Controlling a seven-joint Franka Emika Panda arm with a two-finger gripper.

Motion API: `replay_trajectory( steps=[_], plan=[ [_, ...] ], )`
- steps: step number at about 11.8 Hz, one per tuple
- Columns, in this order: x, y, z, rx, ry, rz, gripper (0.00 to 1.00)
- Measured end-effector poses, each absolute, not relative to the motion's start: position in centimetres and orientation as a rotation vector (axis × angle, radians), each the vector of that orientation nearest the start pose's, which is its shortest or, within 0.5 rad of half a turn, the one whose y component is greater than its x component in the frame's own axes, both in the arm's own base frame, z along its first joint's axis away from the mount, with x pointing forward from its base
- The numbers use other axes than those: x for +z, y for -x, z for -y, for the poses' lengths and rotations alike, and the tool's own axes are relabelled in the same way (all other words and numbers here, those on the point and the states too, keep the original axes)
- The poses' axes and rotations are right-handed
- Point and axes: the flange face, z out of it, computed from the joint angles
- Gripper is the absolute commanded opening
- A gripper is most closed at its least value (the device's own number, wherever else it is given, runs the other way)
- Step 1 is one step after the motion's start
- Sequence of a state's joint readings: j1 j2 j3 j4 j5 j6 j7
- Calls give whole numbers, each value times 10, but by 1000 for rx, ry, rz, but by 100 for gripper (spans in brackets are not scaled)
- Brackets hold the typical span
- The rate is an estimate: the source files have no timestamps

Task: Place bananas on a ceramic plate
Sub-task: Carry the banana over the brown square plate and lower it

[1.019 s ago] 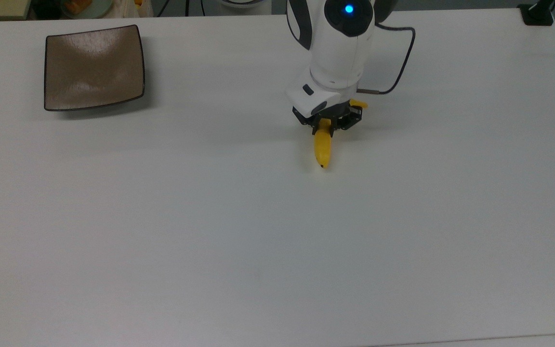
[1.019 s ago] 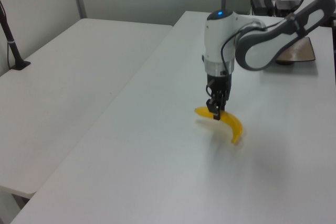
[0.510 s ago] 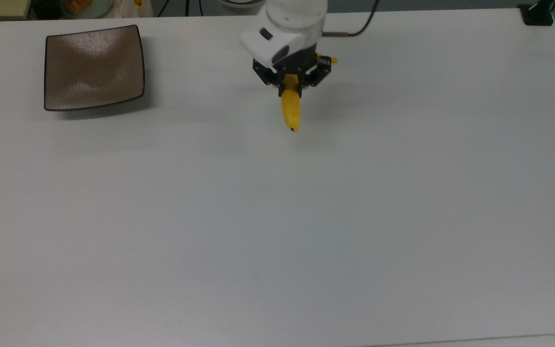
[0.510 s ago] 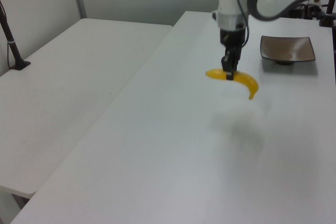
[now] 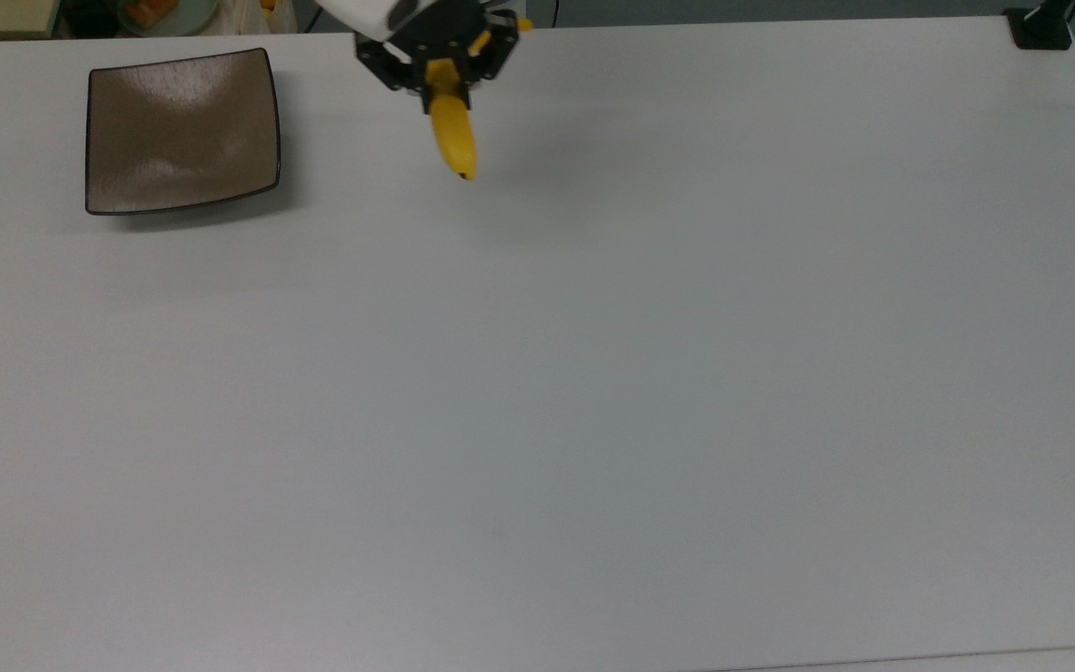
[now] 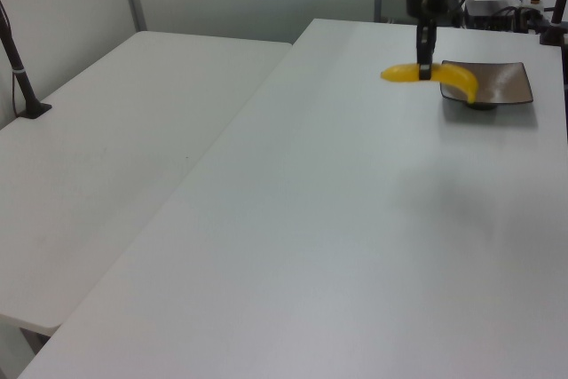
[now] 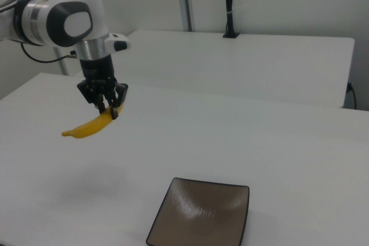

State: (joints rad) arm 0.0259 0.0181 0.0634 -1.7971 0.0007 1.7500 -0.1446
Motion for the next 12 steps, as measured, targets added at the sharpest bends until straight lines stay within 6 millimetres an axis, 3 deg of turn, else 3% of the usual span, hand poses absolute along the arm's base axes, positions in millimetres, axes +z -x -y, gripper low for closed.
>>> replay_trajectory(
  steps=[6, 9, 12],
  plan=[
    [518, -551, 106, 111, 3058, 547, 0],
    [499, -544, 156, 148, 3017, 623, 0],
    [478, -542, 186, 170, 2997, 626, 0]
  ],
)
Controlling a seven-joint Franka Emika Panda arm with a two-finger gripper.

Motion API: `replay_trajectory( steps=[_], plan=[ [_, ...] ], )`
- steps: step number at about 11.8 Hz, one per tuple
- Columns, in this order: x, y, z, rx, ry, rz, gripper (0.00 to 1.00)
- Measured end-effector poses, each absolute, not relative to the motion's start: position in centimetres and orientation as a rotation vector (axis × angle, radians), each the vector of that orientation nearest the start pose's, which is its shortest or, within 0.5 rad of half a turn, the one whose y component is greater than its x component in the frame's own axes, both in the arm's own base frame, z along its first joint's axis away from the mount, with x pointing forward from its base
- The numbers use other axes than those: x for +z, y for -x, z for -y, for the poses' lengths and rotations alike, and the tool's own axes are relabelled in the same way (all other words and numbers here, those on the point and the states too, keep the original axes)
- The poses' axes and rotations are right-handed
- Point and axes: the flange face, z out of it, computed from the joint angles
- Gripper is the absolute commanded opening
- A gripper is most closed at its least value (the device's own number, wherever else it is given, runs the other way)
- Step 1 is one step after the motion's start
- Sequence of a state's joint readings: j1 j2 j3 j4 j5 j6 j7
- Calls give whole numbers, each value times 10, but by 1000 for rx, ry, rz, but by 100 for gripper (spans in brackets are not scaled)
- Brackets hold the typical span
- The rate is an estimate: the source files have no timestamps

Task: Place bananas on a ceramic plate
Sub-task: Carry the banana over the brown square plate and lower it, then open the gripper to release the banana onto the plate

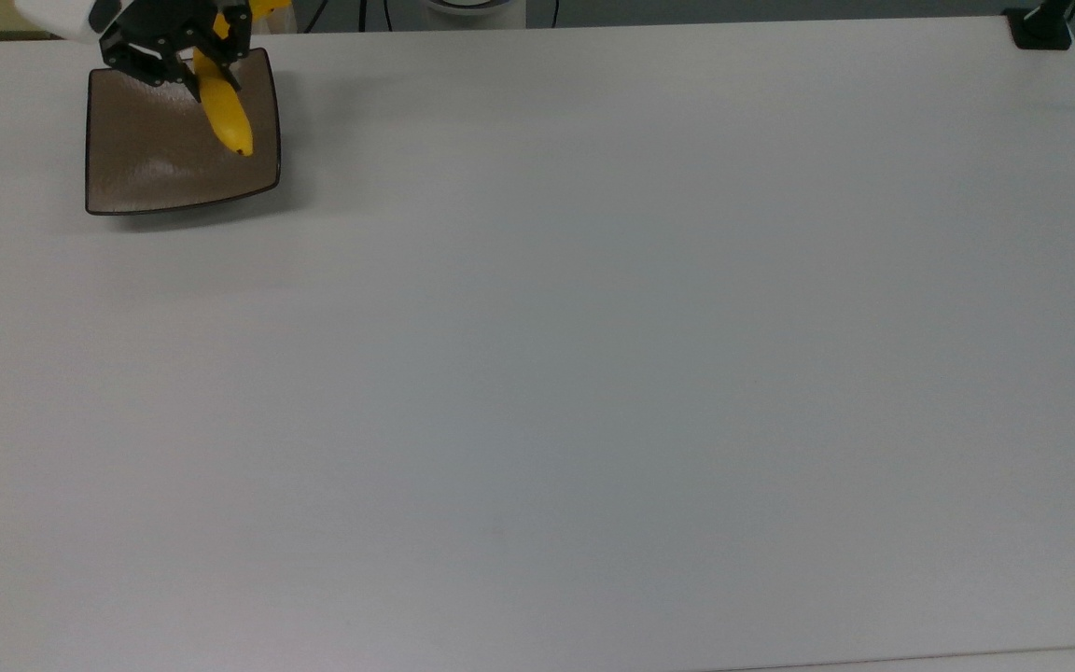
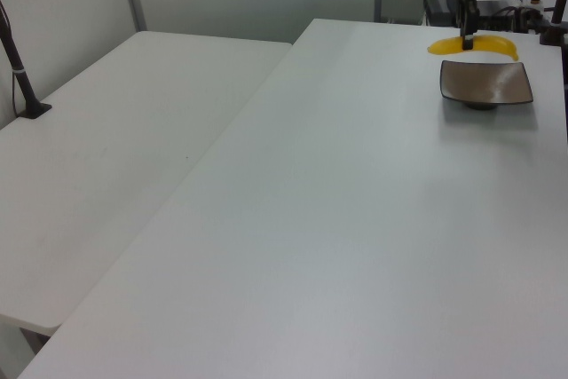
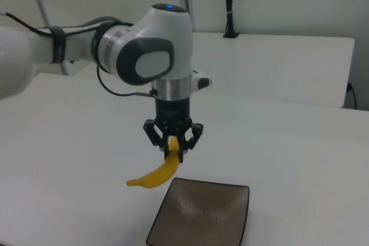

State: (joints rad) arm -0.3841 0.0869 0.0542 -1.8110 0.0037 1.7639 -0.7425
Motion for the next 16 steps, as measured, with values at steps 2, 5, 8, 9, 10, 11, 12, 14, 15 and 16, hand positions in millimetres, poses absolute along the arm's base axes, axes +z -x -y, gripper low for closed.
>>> replay_trajectory(
  steps=[2, 5, 8, 9, 10, 11, 12, 14, 15, 16],
  plan=[
    [462, -542, 202, 175, 2994, 603, 0],
    [430, -540, 232, 188, 2986, 560, 0],
    [404, -536, 252, 181, 2992, 517, 0],
    [396, -535, 256, 179, 2993, 508, 0],
    [390, -533, 259, 178, 2994, 500, 1],
    [384, -532, 262, 179, 2994, 492, 2],
    [381, -531, 263, 183, 2992, 488, 5],
    [376, -529, 268, 190, 2990, 474, 45],
    [376, -527, 271, 189, 2992, 464, 50],
    [376, -526, 274, 188, 2993, 455, 81]
  ],
)
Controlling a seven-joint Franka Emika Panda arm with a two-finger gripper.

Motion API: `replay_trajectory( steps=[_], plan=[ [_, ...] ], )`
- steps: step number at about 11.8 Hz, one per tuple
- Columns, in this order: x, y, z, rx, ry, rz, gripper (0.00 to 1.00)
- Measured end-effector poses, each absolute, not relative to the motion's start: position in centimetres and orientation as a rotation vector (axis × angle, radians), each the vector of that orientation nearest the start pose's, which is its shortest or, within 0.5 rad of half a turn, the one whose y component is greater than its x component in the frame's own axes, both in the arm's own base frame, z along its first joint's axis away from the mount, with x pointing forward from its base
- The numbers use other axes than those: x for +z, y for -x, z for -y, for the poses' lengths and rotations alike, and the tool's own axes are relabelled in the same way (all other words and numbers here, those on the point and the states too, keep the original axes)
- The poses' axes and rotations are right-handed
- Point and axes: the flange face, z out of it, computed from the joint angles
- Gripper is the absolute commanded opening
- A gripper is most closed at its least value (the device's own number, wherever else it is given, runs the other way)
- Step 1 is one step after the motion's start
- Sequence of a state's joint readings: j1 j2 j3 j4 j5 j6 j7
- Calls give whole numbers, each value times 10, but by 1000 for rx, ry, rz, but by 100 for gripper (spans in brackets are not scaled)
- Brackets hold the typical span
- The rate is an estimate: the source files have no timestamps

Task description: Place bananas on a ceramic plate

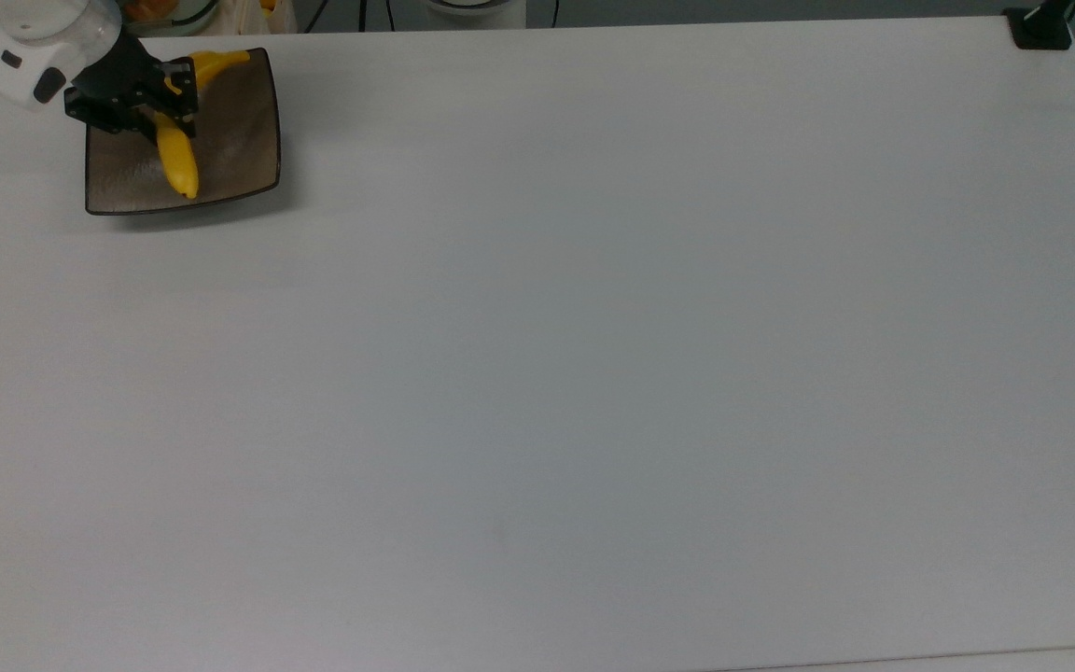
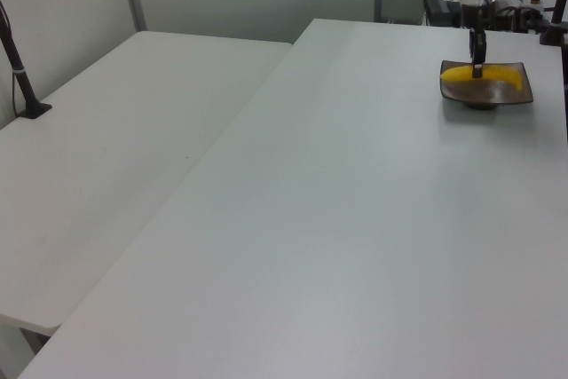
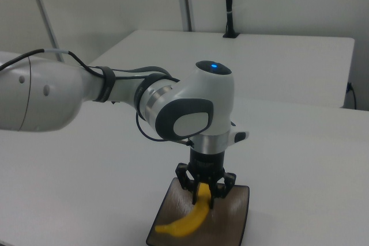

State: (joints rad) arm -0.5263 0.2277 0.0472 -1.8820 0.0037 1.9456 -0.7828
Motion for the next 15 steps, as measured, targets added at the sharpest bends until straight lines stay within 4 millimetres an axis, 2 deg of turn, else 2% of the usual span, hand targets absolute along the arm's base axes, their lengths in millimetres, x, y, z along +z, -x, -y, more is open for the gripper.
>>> replay_trajectory(
  steps=[2, 7, 9, 11, 13, 14, 15],
  plan=[
    [376, -523, 279, 188, 2996, 440, 100],
    [379, -523, 280, 182, 2999, 437, 100],
    [390, -525, 279, 157, 3013, 445, 100],
    [419, -529, 265, 120, 3032, 445, 100],
    [469, -531, 241, 128, 3047, 374, 100],
    [499, -532, 224, 115, 3066, 310, 100],
    [520, -533, 206, 101, 3081, 268, 100]
  ],
)
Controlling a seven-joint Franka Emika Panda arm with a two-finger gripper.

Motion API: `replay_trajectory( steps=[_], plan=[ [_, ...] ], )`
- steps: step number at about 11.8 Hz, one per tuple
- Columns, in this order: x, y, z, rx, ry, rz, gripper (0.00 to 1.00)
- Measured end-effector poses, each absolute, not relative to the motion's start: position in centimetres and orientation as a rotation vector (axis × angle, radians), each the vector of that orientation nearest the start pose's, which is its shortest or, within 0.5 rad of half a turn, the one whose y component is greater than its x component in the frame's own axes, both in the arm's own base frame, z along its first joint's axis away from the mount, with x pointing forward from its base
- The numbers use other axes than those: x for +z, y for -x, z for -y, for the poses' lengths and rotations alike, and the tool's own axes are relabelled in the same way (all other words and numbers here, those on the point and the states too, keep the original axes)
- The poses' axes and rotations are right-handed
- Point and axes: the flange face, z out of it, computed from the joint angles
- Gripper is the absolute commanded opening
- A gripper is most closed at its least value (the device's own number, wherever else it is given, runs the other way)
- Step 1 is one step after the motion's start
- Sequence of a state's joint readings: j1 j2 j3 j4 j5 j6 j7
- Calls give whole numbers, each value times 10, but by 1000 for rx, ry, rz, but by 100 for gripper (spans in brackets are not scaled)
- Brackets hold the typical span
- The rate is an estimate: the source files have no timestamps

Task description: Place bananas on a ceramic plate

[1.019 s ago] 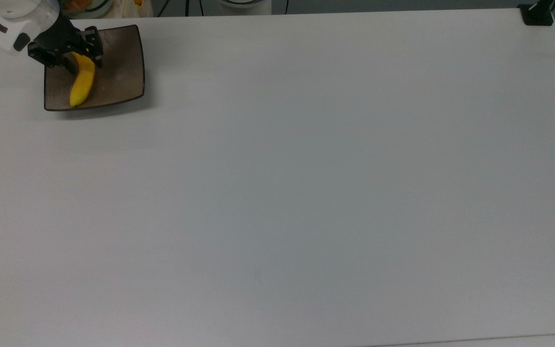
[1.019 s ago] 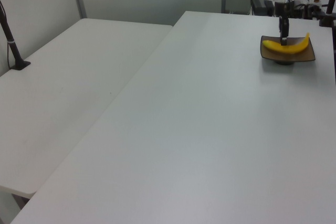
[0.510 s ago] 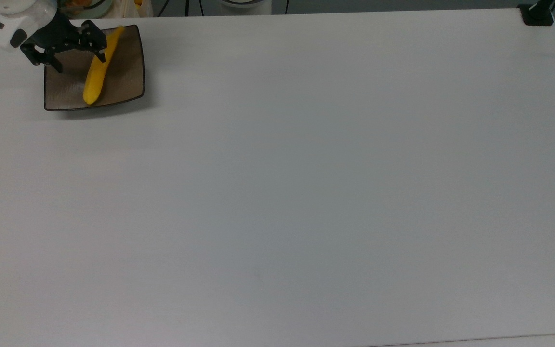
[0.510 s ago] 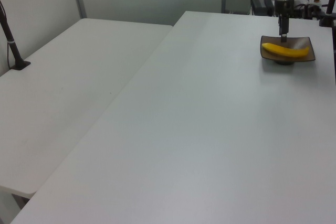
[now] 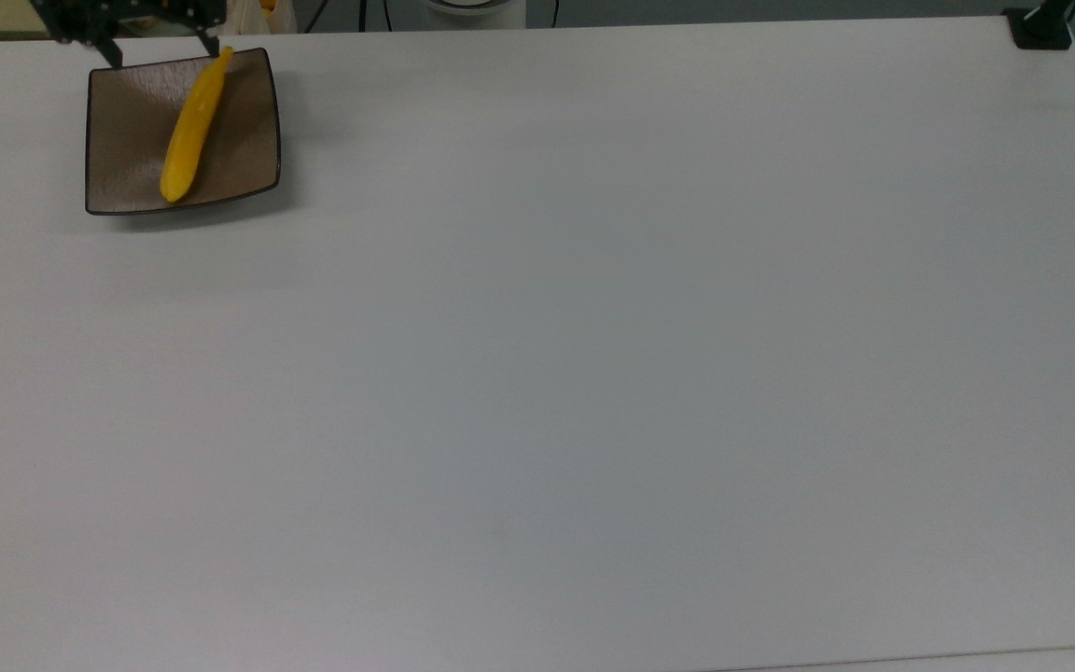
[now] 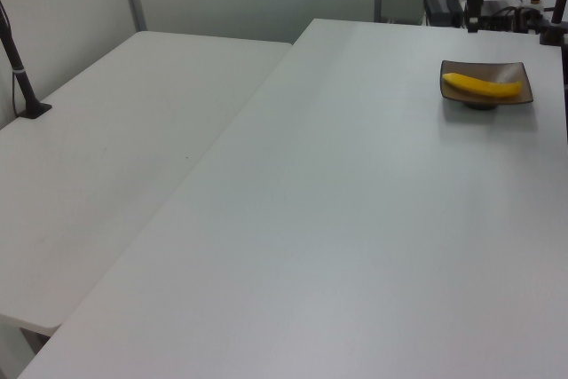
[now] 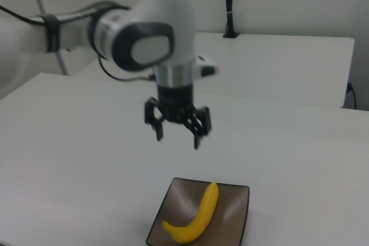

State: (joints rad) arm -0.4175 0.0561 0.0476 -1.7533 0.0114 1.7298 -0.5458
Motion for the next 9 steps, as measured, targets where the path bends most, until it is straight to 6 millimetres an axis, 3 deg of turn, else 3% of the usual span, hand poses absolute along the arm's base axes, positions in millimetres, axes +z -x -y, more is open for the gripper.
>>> replay_trajectory(
  steps=[3, 5, 9],
  plan=[
    [556, -536, 157, 52, 3112, 183, 100],
    [575, -536, 104, 39, 3122, 139, 100],
    [589, -538, -5, 15, 3127, 156, 100]
  ],
)
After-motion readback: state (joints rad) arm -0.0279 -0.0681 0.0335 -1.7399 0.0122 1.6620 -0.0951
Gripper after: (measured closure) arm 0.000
